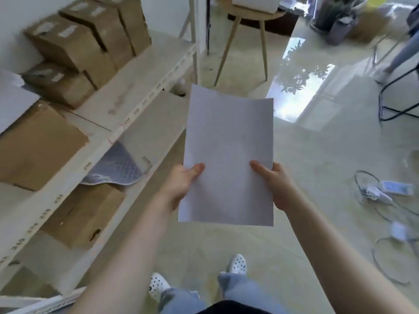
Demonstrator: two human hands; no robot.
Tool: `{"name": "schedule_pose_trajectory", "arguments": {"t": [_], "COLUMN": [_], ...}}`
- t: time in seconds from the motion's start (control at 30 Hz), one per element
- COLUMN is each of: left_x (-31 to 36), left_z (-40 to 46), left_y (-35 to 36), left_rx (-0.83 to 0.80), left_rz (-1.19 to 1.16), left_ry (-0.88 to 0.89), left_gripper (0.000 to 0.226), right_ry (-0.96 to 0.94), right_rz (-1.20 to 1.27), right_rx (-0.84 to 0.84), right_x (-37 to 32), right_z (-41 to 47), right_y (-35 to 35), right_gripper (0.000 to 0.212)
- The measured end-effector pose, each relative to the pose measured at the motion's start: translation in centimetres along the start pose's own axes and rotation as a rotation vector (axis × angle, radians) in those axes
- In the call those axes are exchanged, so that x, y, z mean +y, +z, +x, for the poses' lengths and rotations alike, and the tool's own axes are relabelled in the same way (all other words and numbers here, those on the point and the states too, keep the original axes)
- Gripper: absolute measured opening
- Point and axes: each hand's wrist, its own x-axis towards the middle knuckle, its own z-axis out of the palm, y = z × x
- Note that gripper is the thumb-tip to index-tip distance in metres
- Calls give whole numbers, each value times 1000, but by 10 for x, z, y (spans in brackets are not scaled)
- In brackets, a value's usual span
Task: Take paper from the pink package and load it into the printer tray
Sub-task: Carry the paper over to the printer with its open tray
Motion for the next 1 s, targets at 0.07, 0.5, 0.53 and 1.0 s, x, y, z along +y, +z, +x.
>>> {"name": "schedule_pose_trajectory", "arguments": {"t": [0.07, 0.5, 0.53, 1.0], "left_x": [2, 58, 64, 209], "left_z": [19, 145, 160, 409], "left_y": [52, 270, 281, 453], "left_rx": [-65, -327, -340, -474], "left_rz": [11, 61, 71, 194], "left_ry": [-38, -83, -90, -103], "left_gripper": [21, 20, 21, 31], "right_ry": [19, 20, 18, -8], "right_rz": [28, 206, 207, 238], "right_rx": [51, 308, 322, 428], "right_x": [-4, -61, -67, -219], "right_z": [9, 100, 113, 346], "right_y": [-51, -243, -252, -381], "right_gripper": [18, 8, 8, 19]}}
